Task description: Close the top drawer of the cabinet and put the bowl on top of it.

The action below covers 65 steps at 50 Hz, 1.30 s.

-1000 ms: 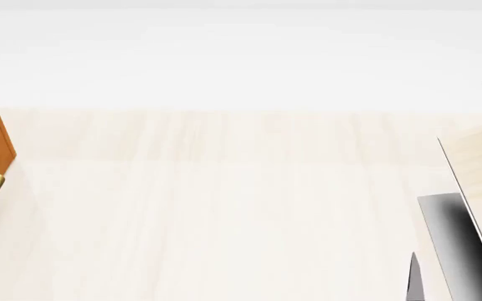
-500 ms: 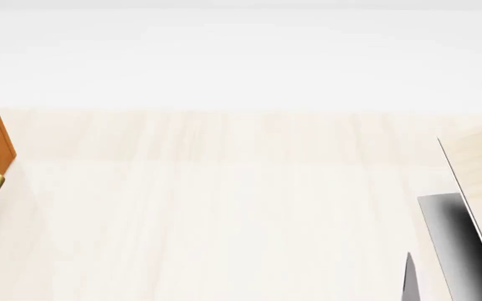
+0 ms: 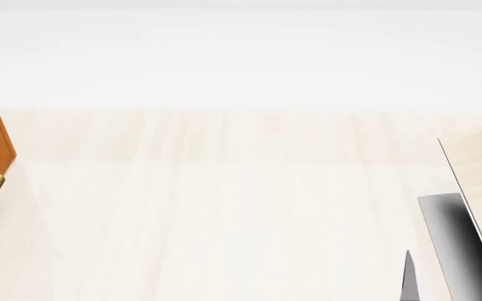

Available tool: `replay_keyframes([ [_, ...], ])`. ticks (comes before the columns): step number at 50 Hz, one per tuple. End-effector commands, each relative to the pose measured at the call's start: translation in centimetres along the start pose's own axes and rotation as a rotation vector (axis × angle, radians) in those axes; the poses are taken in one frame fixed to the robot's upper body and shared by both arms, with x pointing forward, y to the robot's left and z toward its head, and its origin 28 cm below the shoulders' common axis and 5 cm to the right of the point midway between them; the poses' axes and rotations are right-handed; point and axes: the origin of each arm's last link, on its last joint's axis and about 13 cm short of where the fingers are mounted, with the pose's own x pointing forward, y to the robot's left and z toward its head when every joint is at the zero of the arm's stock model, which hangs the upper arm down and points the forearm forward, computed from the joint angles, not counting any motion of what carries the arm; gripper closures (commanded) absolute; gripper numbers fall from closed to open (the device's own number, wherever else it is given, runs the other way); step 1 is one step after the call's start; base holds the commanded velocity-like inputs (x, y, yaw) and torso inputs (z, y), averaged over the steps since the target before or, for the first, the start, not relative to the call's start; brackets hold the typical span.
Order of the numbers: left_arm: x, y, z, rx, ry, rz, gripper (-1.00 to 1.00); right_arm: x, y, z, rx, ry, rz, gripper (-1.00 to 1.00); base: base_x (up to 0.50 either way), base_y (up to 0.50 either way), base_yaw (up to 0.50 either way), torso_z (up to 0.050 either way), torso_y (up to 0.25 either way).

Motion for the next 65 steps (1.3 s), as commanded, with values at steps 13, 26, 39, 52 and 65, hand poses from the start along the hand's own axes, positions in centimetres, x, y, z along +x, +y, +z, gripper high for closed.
replay_keyframes([
  [13,-3.9,0.8,-0.3,0.146,-0.019,-0.087,-1.00,-0.3,0.0,0.4,0.001,-0.011,0.001,-1.00,0.00,0.00,0.00,0.000,0.000],
  [26,-6.1,1.7,-0.6,0.250,-0.020,-0.156,-1.00,-0.6,0.1,0.3,0.001,-0.013,0.002,-1.00,0.00,0.00,0.00,0.000,0.000],
  [39,-7.9,2.6,-1.5,0.335,-0.036,-0.206,-1.00,-0.7,0.1,0.1,0.006,-0.009,0.003,-1.00,0.00,0.00,0.00,0.000,0.000],
  [52,-11.6,4.3,-3.4,0.461,-0.079,-0.292,-1.00,-0.8,0.1,0.1,0.005,-0.009,0.005,-1.00,0.00,0.00,0.00,0.000,0.000],
  [65,-14.1,6.4,-6.1,0.564,-0.064,-0.391,-1.00,-0.9,0.3,0.4,0.003,-0.016,0.008,-1.00,0.00,0.00,0.00,0.000,0.000],
])
